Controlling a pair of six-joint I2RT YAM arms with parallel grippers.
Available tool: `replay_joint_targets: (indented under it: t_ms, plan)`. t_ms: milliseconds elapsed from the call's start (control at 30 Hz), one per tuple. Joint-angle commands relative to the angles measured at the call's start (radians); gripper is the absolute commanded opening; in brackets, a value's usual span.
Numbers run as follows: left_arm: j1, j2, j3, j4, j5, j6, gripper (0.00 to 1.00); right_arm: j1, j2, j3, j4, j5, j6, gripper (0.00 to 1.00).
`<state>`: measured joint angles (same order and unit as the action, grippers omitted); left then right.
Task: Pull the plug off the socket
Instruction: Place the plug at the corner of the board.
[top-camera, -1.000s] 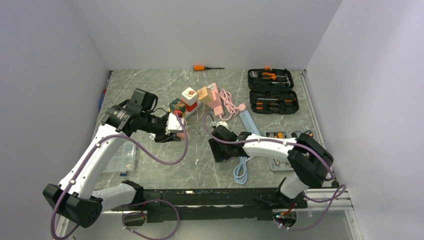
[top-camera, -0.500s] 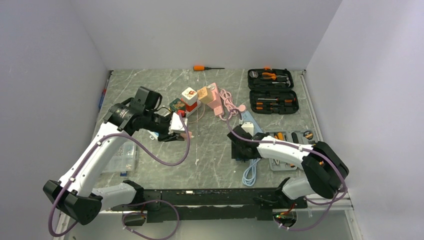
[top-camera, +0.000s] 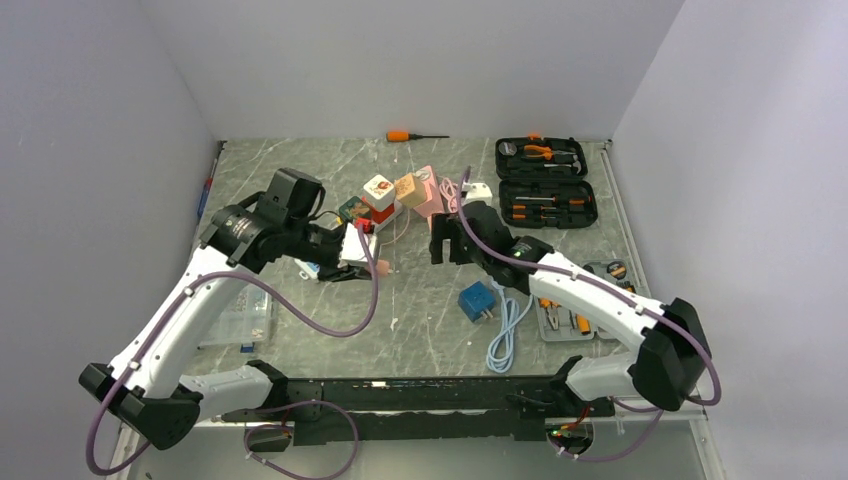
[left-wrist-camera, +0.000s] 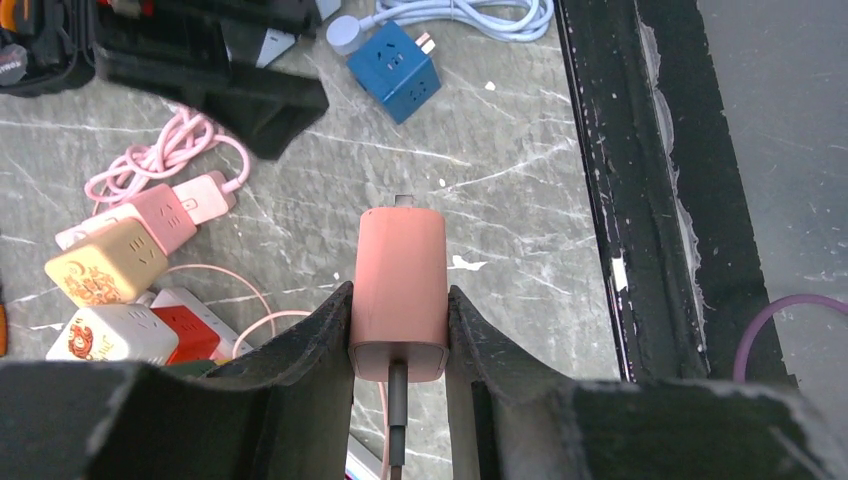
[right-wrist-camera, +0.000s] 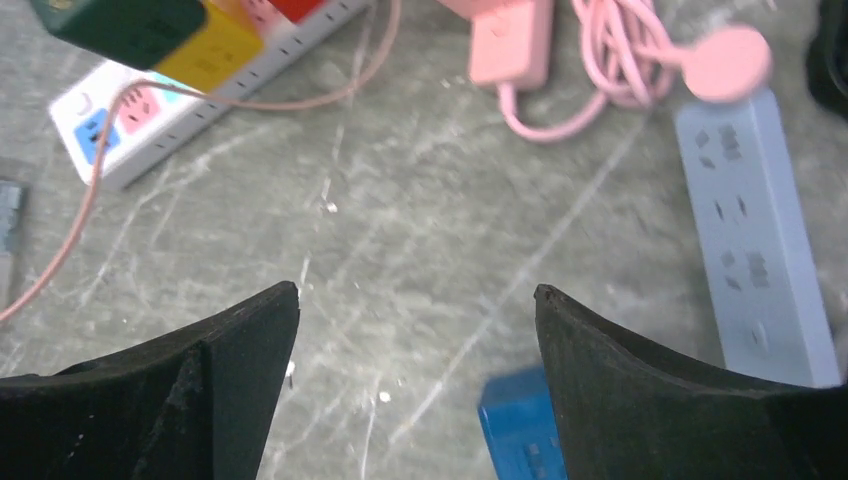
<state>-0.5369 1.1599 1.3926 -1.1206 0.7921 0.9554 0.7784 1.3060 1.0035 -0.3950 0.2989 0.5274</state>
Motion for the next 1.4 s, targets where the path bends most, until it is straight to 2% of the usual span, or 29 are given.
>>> replay_joint_targets:
  t_ms: [0,133,267,433,567,733,967,1233,1367]
  plan:
    - [-0.016,-0.025,0.084,-0.009,0.041,-0.022,0.0,-0.002,0.073,-0.097,0.366,-0.112,-0.202,0.88]
    - [-0.023,-0.024,0.176,-0.032,0.035,-0.021,0.0,0.022,0.166,-0.211,0.717,-0.154,-0.352,0.86]
    - [-0.03,-0.033,0.264,-0.035,0.018,-0.024,0.0,0.08,0.28,-0.24,0.943,-0.112,-0.534,0.85]
    - [-0.034,-0.04,0.304,-0.006,0.021,-0.075,0.0,0.168,0.413,-0.254,1.239,0.038,-0.792,0.84]
    - [-0.035,-0.041,0.317,0.0,0.037,-0.108,0.0,0.172,0.505,-0.273,1.455,0.03,-0.888,0.84]
    - [-0.034,-0.04,0.353,0.016,0.021,-0.124,0.0,0.166,0.661,-0.222,1.586,0.023,-0.986,0.84]
    - [-0.035,-0.034,0.405,0.025,0.036,-0.177,0.0,0.164,0.78,-0.108,1.642,0.052,-1.088,0.81]
    - [-0.035,-0.038,0.406,0.025,0.065,-0.234,0.0,0.181,0.83,-0.06,1.726,0.099,-1.164,0.67]
    - [-0.034,-0.04,0.408,0.053,0.071,-0.272,0.0,0.181,0.868,-0.027,1.749,0.112,-1.174,0.52]
